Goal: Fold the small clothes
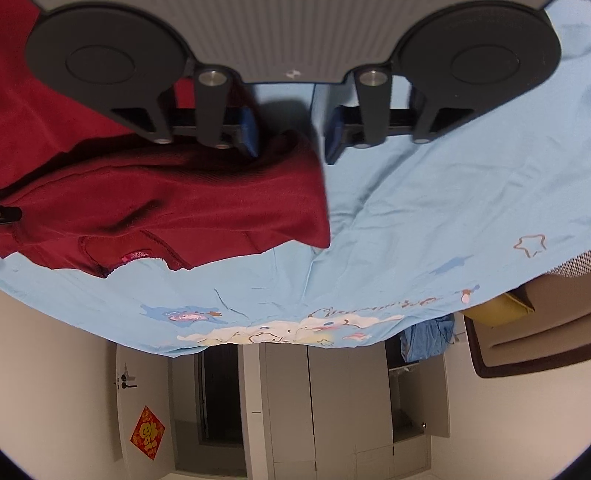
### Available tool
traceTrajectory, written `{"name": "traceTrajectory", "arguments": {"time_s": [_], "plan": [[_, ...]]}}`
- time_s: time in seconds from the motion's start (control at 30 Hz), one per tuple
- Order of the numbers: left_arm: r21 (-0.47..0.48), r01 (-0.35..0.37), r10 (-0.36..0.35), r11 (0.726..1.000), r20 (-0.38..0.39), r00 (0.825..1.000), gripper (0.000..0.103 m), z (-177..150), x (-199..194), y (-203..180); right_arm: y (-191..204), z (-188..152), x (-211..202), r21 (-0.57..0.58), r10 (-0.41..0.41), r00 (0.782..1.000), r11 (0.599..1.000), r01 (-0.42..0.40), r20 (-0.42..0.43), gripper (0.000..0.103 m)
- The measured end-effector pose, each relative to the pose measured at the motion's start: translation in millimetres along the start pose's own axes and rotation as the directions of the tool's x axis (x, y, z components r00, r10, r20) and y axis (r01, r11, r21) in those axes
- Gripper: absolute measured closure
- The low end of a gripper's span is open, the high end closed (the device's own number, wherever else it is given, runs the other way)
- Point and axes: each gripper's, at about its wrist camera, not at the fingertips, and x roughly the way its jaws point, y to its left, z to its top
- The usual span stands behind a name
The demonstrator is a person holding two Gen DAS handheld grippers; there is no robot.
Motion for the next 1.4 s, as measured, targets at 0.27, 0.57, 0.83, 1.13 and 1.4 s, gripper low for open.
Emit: {"name": "traceTrajectory", "arguments": {"time_s": [0.27,0.57,0.83,1.13,1.4], "plan": [[0.224,-0.083,0.089,0.971,-0.020,0.996,0.078,-10,7,-28,-2,-1,2,0.006,0.002,1.000,1.000,-0.002,0.002,0.082],[0.212,-0.144,0.139,0.967,0.041,0.989,0.092,-8,2,-25,-2,-1,2,0.005,0.001,1.000,1.000,-0.001,0.002,0.082],[0.224,-0.163,0.182,0.961,-0.069,0.981,0.094,-13,19,-23,0,-3,6,-0.025,-0.032,0.999,0.999,0.032,0.000,0.087],[0.091,-0.111,0.123,0.990,-0.137,0.983,0.042,-8,-1,-2,1,-4,-11,-0.060,-0.018,1.000,0.998,0.019,0.015,0.070],[-0.079,-0.024,0.015,0.997,-0.123,0.992,0.005,-15,-62,11,-10,-25,-77,-0.080,0.006,0.999,0.997,-0.003,0.043,0.023]]}}
